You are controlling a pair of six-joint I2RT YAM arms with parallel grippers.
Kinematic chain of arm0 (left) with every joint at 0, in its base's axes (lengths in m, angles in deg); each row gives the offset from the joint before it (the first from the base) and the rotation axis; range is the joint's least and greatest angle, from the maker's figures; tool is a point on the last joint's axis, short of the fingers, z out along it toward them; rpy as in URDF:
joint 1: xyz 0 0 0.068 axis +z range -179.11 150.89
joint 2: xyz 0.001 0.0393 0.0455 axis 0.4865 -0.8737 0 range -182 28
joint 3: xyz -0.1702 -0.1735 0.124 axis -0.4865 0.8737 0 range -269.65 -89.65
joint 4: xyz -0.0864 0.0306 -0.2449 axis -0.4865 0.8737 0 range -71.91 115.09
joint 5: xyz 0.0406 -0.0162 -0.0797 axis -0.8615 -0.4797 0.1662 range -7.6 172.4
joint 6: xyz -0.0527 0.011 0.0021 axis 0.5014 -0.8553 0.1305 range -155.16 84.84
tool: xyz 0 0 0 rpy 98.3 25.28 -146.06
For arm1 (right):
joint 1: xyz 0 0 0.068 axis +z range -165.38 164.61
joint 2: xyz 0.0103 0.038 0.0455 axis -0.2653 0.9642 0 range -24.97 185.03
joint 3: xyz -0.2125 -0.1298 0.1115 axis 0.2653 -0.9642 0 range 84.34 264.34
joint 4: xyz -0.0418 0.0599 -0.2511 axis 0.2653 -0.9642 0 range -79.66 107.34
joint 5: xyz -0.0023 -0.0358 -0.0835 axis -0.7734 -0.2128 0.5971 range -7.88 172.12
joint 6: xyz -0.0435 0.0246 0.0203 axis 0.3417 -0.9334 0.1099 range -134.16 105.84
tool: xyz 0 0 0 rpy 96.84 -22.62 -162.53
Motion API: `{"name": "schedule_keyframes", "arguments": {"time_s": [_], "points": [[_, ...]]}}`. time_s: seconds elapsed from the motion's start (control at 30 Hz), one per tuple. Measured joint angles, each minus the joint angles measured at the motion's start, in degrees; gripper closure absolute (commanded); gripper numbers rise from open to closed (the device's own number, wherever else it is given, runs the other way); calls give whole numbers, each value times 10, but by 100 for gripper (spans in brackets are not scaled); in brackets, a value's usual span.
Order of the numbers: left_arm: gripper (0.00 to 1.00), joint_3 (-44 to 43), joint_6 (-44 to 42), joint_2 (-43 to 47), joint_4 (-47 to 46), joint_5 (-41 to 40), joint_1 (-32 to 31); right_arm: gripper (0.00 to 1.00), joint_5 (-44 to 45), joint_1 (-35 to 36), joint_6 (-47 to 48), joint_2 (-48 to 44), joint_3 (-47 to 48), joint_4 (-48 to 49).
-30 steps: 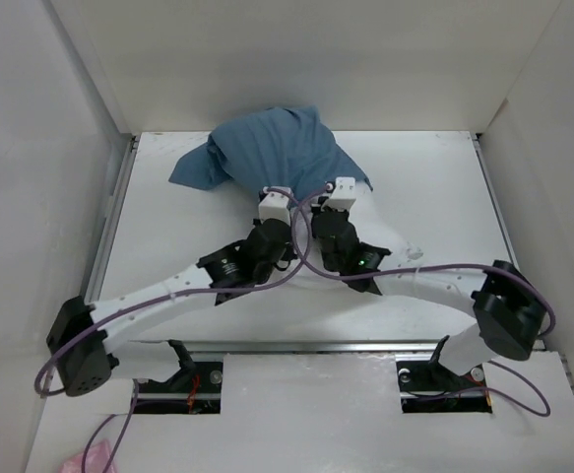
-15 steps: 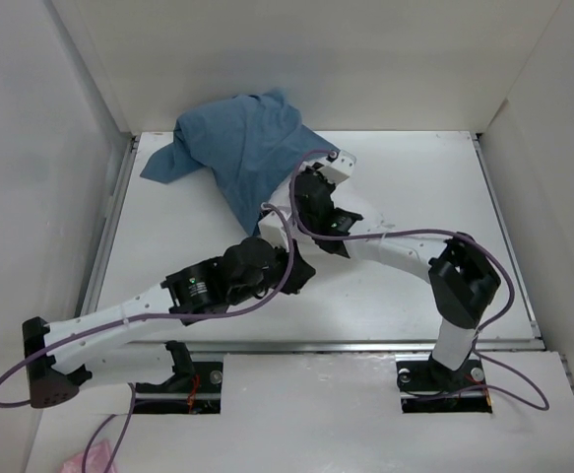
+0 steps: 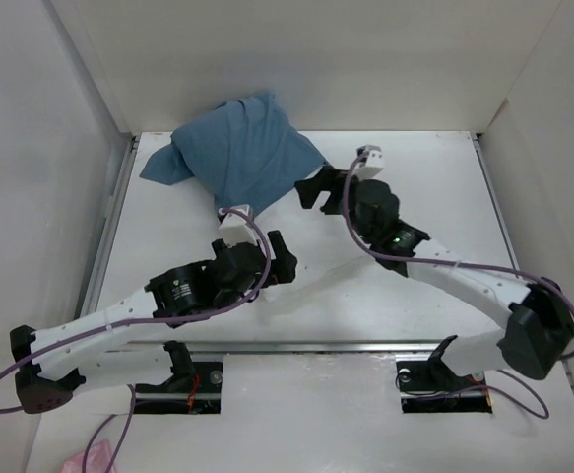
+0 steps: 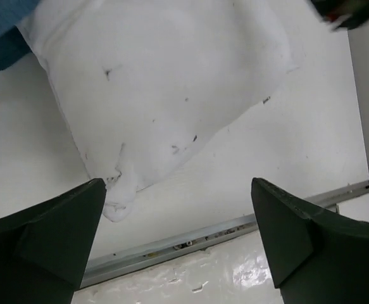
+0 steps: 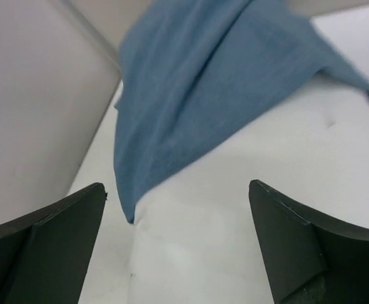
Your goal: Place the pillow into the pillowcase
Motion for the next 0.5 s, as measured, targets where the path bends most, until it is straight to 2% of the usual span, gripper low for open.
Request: {"name": "schedule_keyframes", "arguments": {"time_s": [0.17,0.3,0.5], "points": [[0,-2,9,-16,9,-39,17,0,-43,-99,15,-70,1,-22],[0,-19,0,-85,-5,-50,45,0,-94,-207,24,-18,0,-49],[0,-65,-27,-221,-57,-25,96,5,-205,-225,39,53,-35,-73]]}}
